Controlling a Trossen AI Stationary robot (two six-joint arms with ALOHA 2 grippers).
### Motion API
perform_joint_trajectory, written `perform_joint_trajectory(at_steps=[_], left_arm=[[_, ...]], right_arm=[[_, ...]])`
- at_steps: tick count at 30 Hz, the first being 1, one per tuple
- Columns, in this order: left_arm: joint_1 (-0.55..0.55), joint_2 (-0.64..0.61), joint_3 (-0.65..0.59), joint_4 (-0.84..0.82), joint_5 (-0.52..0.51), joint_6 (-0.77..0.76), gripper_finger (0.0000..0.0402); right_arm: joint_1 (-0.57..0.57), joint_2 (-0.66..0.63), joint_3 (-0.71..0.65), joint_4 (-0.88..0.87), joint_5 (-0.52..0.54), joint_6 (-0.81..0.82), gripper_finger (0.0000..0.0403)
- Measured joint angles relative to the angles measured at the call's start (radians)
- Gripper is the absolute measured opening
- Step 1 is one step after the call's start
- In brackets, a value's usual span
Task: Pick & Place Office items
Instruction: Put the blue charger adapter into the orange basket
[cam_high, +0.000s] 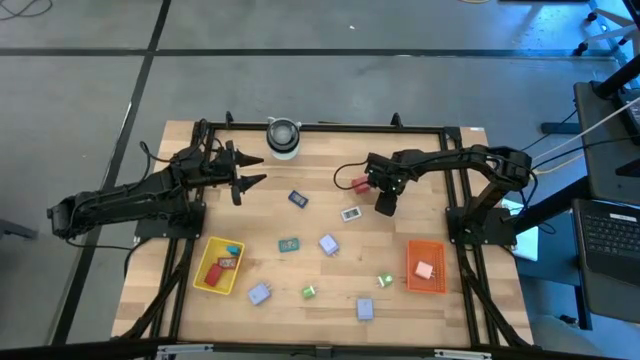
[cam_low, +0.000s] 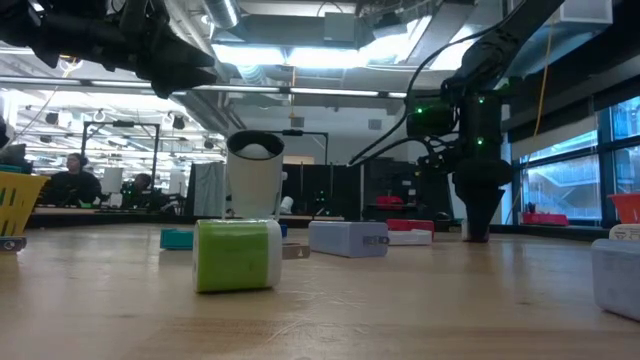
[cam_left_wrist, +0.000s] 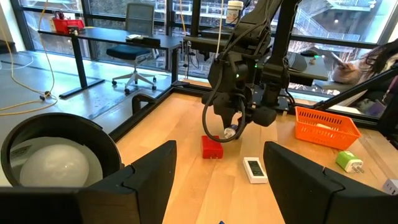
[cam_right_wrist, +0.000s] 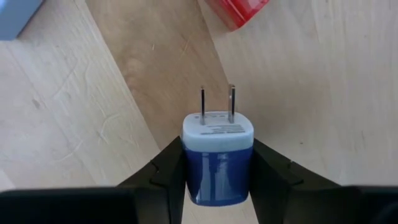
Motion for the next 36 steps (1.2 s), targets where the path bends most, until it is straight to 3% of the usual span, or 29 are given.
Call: perform_joint_trajectory(at_steps=[7, 14, 18, 27, 36], left_arm=[[0.0, 0.0, 0.0, 0.0, 0.0, 0.0, 0.0237], [0.0, 0.0, 0.0, 0.008, 0.04, 0.0, 0.0237], [0.0, -0.014, 0.0, 0.032, 0.115, 0.0, 0.0237], [0.0, -0.065, 0.0, 0.039, 0.121, -0.003, 0.0237], [0.0, -0.071, 0.0, 0.04, 0.119, -0.008, 0.0237]], right_arm=[[-0.006, -0.011, 0.061, -0.059, -0.01, -0.001, 0.0131], [-0.039, -0.137, 0.177, -0.126, -0.011, -0.015, 0.0131], [-0.062, -0.275, 0.202, -0.162, -0.009, 0.016, 0.0131], [-0.051, -0.691, 0.205, -0.176, 0.005, 0.198, 0.0131], [0.106, -1.026, 0.139, -0.131, 0.155, 0.349, 0.0131]])
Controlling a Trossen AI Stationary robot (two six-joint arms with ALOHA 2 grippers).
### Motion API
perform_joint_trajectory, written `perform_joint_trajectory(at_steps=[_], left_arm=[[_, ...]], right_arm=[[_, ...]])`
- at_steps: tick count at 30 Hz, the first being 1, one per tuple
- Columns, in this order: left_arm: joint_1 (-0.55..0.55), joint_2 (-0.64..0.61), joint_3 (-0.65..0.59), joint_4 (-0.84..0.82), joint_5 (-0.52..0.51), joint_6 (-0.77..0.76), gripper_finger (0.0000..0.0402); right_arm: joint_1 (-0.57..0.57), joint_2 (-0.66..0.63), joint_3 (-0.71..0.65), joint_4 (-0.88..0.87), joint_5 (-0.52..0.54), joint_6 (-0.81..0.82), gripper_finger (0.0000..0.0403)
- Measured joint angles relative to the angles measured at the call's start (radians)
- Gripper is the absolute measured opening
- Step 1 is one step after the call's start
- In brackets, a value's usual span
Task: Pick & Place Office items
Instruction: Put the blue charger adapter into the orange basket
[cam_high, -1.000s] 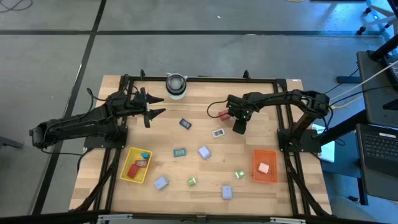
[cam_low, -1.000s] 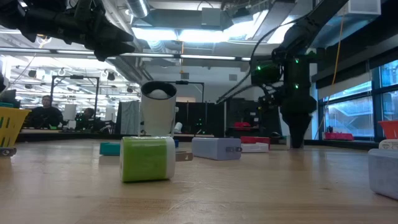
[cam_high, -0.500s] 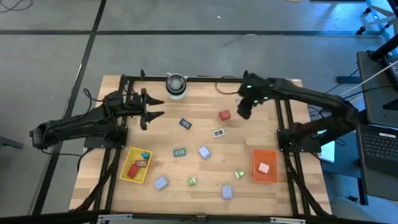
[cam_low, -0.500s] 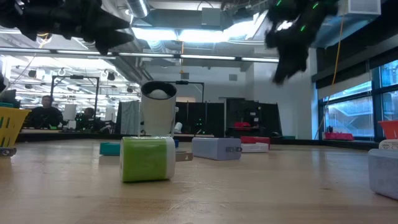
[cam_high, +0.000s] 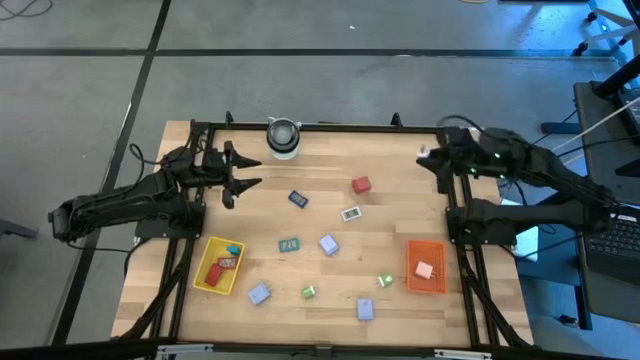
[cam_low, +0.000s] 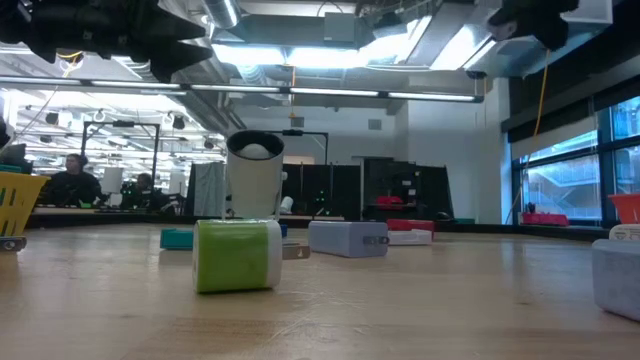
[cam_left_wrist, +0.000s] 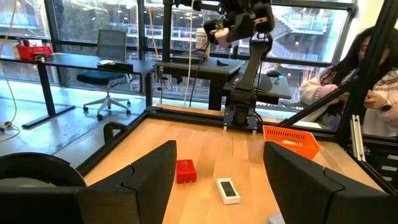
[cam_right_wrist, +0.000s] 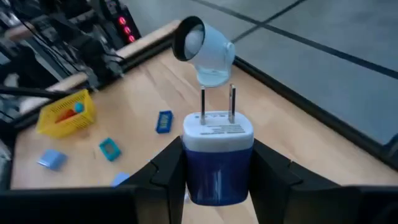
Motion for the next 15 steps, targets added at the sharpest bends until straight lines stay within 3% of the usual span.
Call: perform_joint_trajectory(at_steps=[6, 15], left_arm=[[0.0, 0.001, 0.0, 0.014, -0.006, -0.017, 0.0237], [0.0, 0.001, 0.0, 0.027, -0.007, -0.018, 0.0237]], right_arm=[[0.089, -0.077, -0.134, 0.026, 0.057, 0.11, 0.0131], [0.218, -0.129, -0.395, 0.238, 0.103, 0.099, 0.0131]])
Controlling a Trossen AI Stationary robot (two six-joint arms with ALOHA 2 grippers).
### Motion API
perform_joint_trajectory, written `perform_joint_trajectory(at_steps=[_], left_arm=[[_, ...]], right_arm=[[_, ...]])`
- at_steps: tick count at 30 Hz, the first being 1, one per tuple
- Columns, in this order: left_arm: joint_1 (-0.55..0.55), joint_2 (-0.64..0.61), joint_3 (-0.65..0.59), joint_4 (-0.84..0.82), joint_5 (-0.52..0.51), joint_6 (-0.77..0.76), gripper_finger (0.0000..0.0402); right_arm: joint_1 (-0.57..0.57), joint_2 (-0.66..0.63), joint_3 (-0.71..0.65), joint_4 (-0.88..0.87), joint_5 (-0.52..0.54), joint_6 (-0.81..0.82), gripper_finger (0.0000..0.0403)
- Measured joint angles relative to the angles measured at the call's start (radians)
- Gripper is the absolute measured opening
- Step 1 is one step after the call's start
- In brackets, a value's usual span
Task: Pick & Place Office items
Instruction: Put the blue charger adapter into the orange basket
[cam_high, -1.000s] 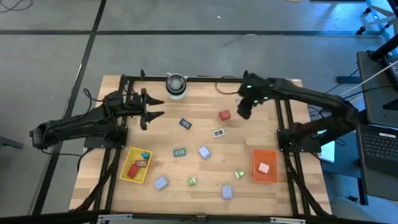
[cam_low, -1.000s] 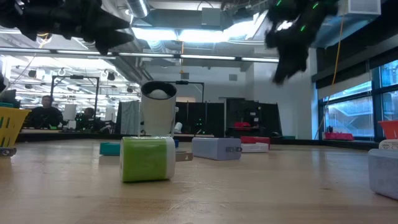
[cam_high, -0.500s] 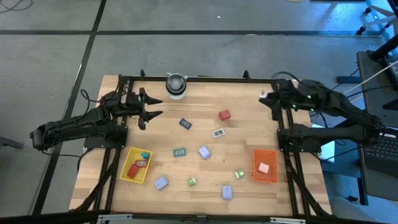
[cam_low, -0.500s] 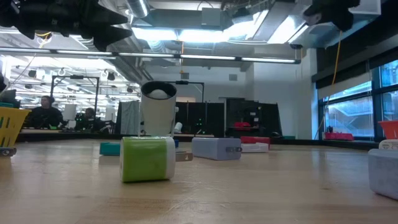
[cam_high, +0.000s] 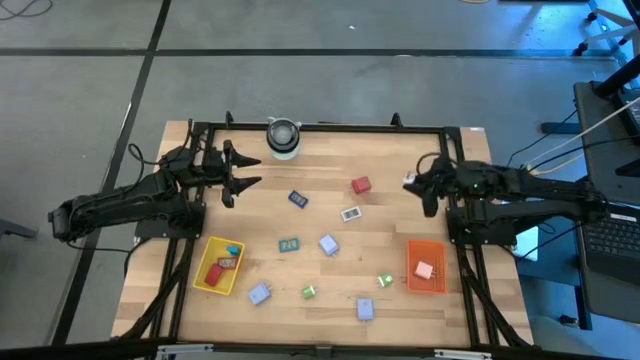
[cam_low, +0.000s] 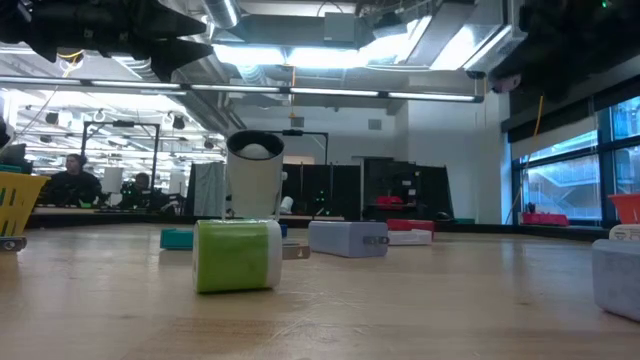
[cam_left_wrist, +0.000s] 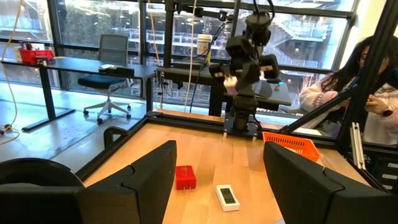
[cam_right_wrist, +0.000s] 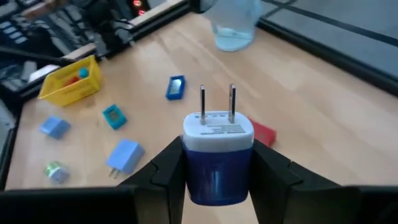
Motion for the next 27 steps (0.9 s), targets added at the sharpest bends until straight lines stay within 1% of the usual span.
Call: perform_joint_trajectory(at_steps=[3, 6, 10, 12, 15, 17, 23, 27], left_arm=[[0.0, 0.0, 0.0, 0.0, 0.0, 0.0, 0.0237], [0.0, 0.0, 0.0, 0.0, 0.0, -0.004, 0.0237], [0.0, 0.0, 0.0, 0.001, 0.0, -0.008, 0.0237], [0.0, 0.0, 0.0, 0.001, 0.0, -0.008, 0.0237], [0.0, 0.0, 0.0, 0.001, 0.0, -0.009, 0.0237], [0.0, 0.0, 0.0, 0.001, 0.0, -0.011, 0.0237], [0.0, 0.0, 0.0, 0.001, -0.001, -0.019, 0.0237], [0.0, 0.0, 0.0, 0.001, -0.001, -0.024, 0.0237]], right_arm=[[0.027, -0.064, -0.064, 0.018, -0.003, 0.005, 0.0131], [0.05, -0.123, -0.101, 0.015, -0.043, 0.02, 0.0131], [0.069, -0.179, -0.12, 0.008, -0.107, 0.039, 0.0131], [0.079, -0.199, -0.12, -0.01, -0.113, 0.031, 0.0131], [0.1, -0.224, -0.125, -0.004, -0.135, -0.025, 0.0131], [0.114, -0.239, -0.139, 0.028, -0.185, -0.051, 0.0131], [0.14, -0.248, -0.151, 0.047, -0.206, -0.007, 0.0131], [0.164, -0.248, -0.151, 0.069, -0.289, 0.033, 0.0131]])
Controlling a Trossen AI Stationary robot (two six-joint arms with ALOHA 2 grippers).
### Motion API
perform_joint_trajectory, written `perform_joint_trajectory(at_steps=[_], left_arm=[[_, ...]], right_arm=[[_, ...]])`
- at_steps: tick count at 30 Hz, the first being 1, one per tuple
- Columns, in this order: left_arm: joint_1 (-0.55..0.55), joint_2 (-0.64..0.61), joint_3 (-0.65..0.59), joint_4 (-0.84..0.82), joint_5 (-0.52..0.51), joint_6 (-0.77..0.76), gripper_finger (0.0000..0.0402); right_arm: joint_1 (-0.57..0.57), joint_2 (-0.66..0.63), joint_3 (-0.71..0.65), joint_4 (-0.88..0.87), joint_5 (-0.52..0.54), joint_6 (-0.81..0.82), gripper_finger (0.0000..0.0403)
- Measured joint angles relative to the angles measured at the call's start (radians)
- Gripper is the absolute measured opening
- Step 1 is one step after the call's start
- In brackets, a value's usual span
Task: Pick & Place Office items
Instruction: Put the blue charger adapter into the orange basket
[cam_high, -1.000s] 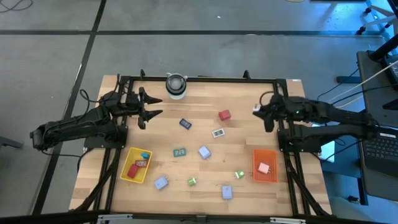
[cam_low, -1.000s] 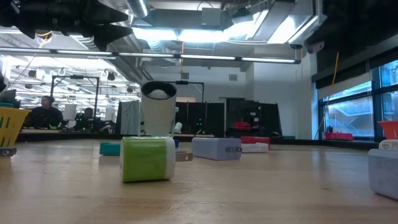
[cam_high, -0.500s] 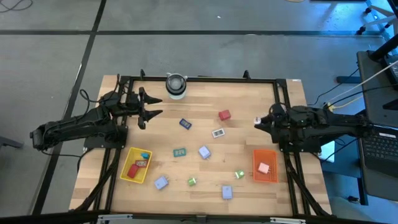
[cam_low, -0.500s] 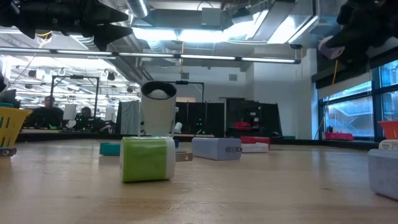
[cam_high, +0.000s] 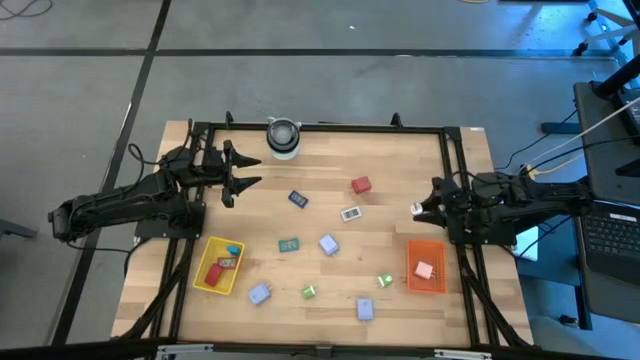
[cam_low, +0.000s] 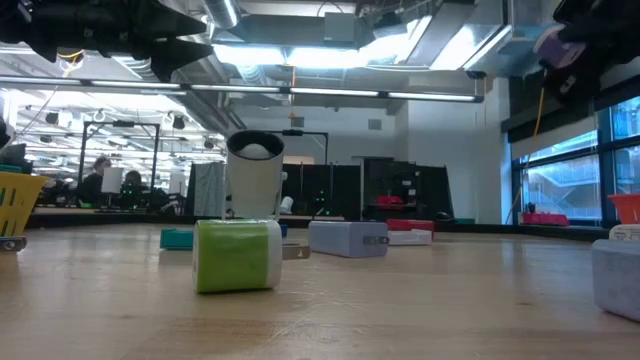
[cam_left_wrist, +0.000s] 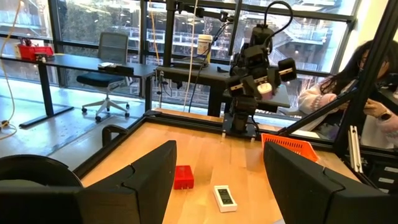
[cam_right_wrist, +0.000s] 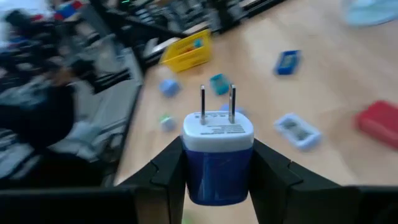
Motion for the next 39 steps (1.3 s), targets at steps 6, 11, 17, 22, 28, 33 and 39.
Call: perform_joint_trajectory(at_steps=[6, 11, 17, 22, 28, 33, 39], left_arm=[[0.0, 0.0, 0.0, 0.0, 0.0, -0.013, 0.0237], [0.0, 0.0, 0.0, 0.001, 0.0, -0.014, 0.0237], [0.0, 0.0, 0.0, 0.001, 0.0, -0.014, 0.0237], [0.0, 0.0, 0.0, 0.001, 0.0, -0.014, 0.0237], [0.0, 0.0, 0.0, 0.001, 0.0, -0.013, 0.0237], [0.0, 0.0, 0.0, 0.001, 0.0, -0.012, 0.0237], [0.0, 0.001, 0.0, 0.001, 0.0, 0.005, 0.0237]], right_arm=[[0.049, 0.007, 0.0, 0.008, -0.056, 0.098, 0.0131], [0.098, 0.047, 0.0, 0.007, -0.082, 0.207, 0.0131], [0.169, 0.136, 0.0, 0.003, -0.109, 0.327, 0.0131], [0.23, 0.211, 0.0, -0.024, -0.135, 0.431, 0.0131], [0.284, 0.297, 0.0, -0.101, -0.133, 0.535, 0.0131], [0.311, 0.389, 0.001, -0.133, -0.139, 0.568, 0.0131], [0.33, 0.504, 0.001, -0.136, -0.153, 0.57, 0.0131]])
